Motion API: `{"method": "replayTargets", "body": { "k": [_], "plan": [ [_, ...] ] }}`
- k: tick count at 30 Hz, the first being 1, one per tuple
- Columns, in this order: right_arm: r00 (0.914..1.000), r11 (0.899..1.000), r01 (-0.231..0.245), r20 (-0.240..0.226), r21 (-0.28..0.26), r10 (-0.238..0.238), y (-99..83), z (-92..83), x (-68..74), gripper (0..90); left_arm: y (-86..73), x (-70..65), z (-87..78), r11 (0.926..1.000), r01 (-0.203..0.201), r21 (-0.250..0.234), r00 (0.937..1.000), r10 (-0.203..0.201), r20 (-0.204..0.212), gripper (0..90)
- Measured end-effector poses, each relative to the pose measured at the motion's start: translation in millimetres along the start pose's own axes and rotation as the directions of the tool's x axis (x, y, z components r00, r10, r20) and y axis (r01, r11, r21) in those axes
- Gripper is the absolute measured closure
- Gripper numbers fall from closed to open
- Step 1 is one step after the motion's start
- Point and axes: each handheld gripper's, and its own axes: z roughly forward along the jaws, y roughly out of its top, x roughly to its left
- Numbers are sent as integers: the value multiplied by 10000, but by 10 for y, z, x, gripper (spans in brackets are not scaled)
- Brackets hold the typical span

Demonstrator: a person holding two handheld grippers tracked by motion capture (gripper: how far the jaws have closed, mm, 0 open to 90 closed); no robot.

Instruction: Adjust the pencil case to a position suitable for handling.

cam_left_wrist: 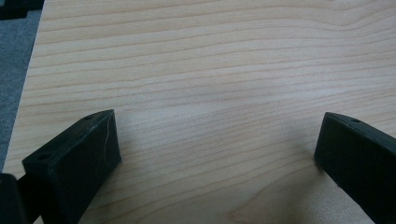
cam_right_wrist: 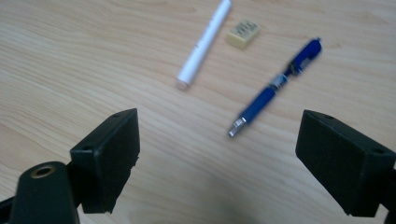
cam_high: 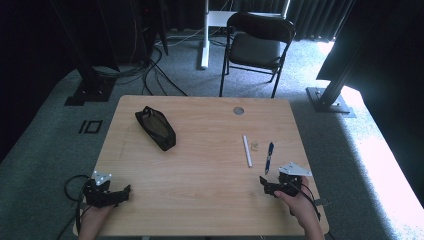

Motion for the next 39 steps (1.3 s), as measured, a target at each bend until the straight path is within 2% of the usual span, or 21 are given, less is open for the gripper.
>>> {"method": "replayTargets", "body": {
  "k": [8,12,18,28,35,39],
  "plan": [
    [9997,9998,92,-211,-199,-96,152,71,83,134,0,0,0,10000,-3,2,10000,3,1,4],
    [9992,9992,-22,-408,-389,6,228,115,127,134,0,0,-1,10000,-3,5,10000,3,1,4],
    [9982,9986,204,-555,-483,-230,344,196,225,134,0,-1,1,10000,10,-10,10000,-10,2,4],
    [9949,9975,463,-874,-543,-509,461,422,440,135,0,-1,0,10000,12,-8,10000,-12,-2,4],
    [9902,9941,670,-1171,-847,-767,550,605,634,135,0,-1,1,10000,13,-7,10000,-13,-1,4],
    [9856,9925,913,-1354,-813,-1017,607,694,745,136,0,-1,0,10000,10,-6,10000,-10,-1,4]
  ]
}}
